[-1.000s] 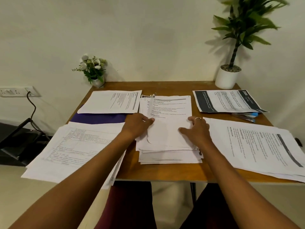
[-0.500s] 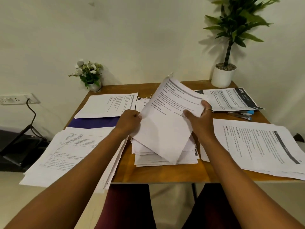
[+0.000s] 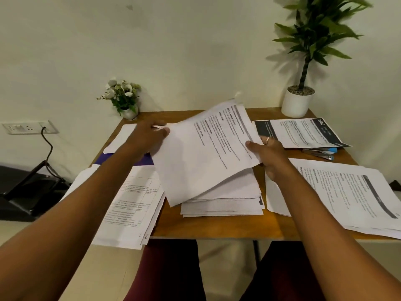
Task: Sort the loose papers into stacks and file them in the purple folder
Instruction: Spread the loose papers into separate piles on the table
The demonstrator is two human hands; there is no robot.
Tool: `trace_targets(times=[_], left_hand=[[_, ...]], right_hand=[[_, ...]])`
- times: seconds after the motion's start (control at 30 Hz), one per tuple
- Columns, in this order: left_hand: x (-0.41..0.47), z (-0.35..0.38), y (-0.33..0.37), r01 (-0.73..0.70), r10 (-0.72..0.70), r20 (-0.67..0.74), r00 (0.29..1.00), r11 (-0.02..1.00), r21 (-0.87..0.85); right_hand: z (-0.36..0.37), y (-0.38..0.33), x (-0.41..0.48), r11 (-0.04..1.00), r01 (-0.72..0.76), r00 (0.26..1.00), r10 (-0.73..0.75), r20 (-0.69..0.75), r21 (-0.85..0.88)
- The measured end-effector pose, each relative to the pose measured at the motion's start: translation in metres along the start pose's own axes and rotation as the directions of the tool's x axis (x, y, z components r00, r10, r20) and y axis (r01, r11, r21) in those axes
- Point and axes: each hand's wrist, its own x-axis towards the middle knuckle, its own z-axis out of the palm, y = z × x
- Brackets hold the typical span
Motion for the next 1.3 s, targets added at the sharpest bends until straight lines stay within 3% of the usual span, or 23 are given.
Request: trace_targets(times=[0.07, 0.13, 0.23, 0.3, 0.5, 0.67, 1.0, 1.17, 1.3], left_hand=[[0.001, -0.008, -0.01, 0.142, -0.152, -0.013, 0.988, 0.952, -0.271], [-0.002, -0.008, -0.02, 0.282, -0.276, 0.071, 0.958, 0.875, -0.393], [-0.013, 0.0, -0.035, 0.443, -0.366, 0.258, 0.894, 0.809, -0.387], [-0.017, 0.004, -0.046, 0.495, -0.396, 0.311, 0.864, 0.782, -0.379], [0.008, -0.019, -0.085, 0.486, -0.498, 0.084, 0.863, 0.774, -0.405], [0.034, -0.057, -0.115, 0.451, -0.491, 0.006, 0.871, 0.795, -0.406], [0.085, -0.107, -0.16, 0.485, -0.51, -0.156, 0.846, 0.857, -0.173], [0.096, -0.106, -0.175, 0.364, -0.316, -0.223, 0.922, 0.905, 0.22], [0.103, -0.104, -0.179, 0.292, -0.224, -0.201, 0.954, 0.848, 0.442]], right_hand=[[0.006, 0.008, 0.001, 0.997, -0.02, 0.999, 0.024, -0.047, 0.08], [0.015, 0.015, 0.001, 0.991, -0.041, 0.996, 0.051, -0.077, 0.125], [0.034, 0.025, 0.004, 0.977, -0.07, 0.993, 0.087, -0.075, 0.199], [0.048, 0.029, 0.005, 0.975, -0.079, 0.994, 0.092, -0.054, 0.207], [0.106, 0.028, 0.011, 0.97, -0.121, 0.99, 0.103, 0.096, 0.21], [0.156, 0.023, 0.026, 0.999, -0.037, 0.997, 0.034, 0.075, 0.028], [0.209, 0.03, 0.041, 0.961, 0.108, 0.955, -0.029, 0.294, -0.255], [0.193, 0.031, 0.044, 0.924, 0.229, 0.964, -0.173, 0.201, -0.305], [0.154, 0.034, 0.046, 0.875, 0.239, 0.969, -0.242, 0.047, -0.421]])
